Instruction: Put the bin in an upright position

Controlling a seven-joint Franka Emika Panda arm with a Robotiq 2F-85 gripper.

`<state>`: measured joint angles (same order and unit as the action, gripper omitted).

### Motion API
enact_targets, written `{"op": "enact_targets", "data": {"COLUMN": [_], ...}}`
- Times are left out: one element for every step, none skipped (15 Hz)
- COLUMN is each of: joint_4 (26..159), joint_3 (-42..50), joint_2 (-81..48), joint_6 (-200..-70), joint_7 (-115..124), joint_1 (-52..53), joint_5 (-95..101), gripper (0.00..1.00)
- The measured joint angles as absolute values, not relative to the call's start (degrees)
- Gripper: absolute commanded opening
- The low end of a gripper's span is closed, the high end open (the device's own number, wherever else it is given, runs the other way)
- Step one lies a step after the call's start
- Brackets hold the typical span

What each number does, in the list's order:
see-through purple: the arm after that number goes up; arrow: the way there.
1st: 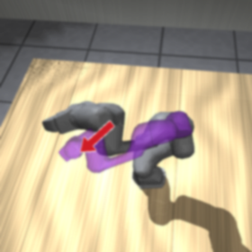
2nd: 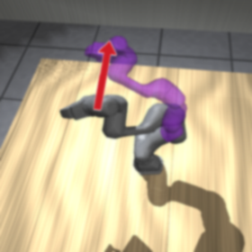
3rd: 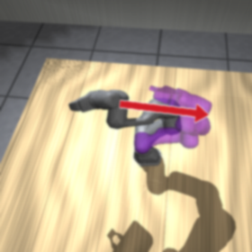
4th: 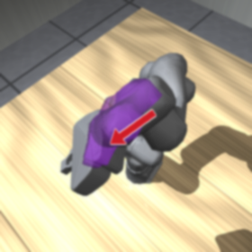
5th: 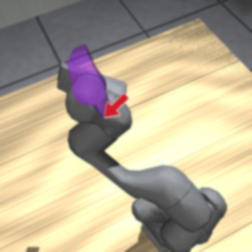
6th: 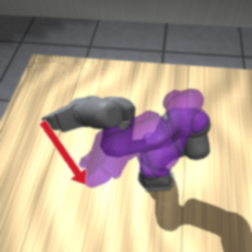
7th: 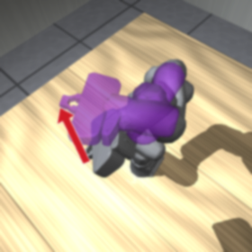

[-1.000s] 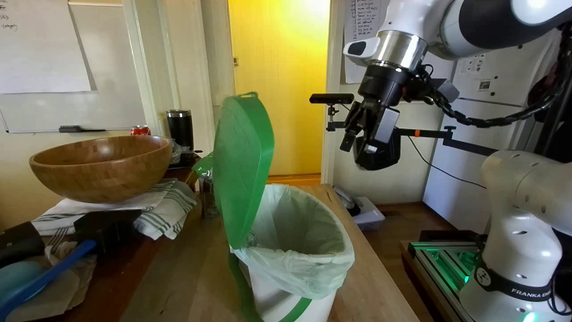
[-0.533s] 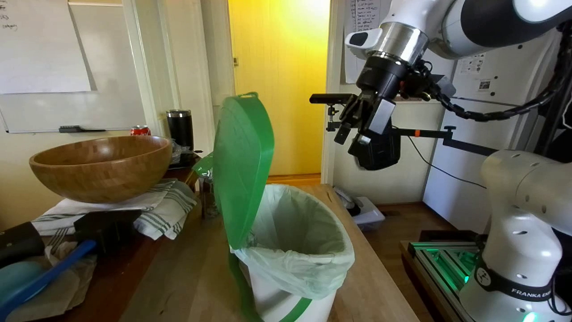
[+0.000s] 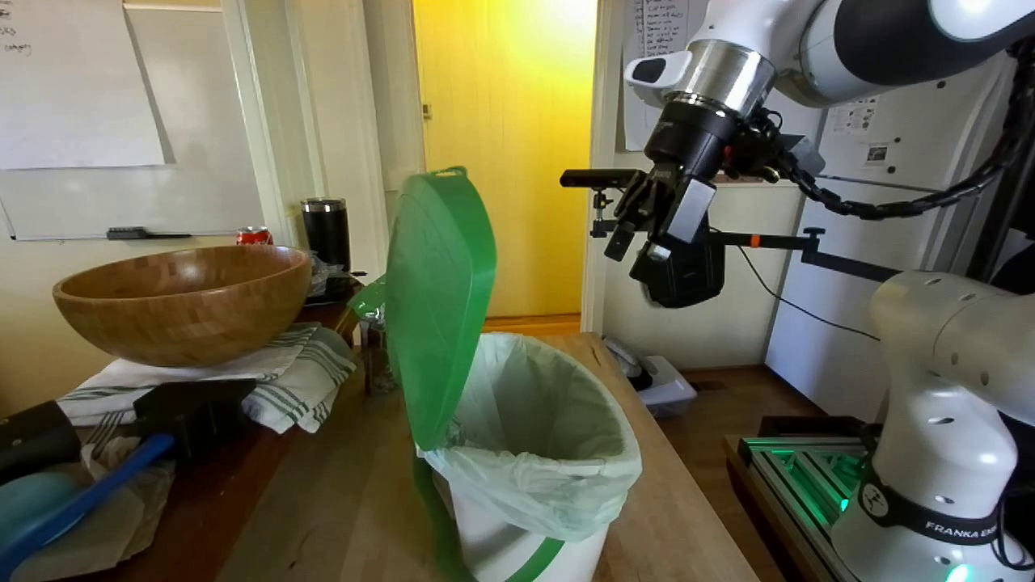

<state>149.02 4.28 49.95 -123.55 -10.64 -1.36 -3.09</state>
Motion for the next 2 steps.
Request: {"op": "enact_targets", "data": {"joint_4": [149.02,149.02], "joint_3": [4.28,4.28], "joint_2": [49.95,49.95], "joint_6": [-123.55,-123.55], "joint_7": [-10.64,-10.64], "joint_1": [-1.36,-1.36], "joint_5": [-3.09,-3.09], "gripper": [1.00,1.00]}}
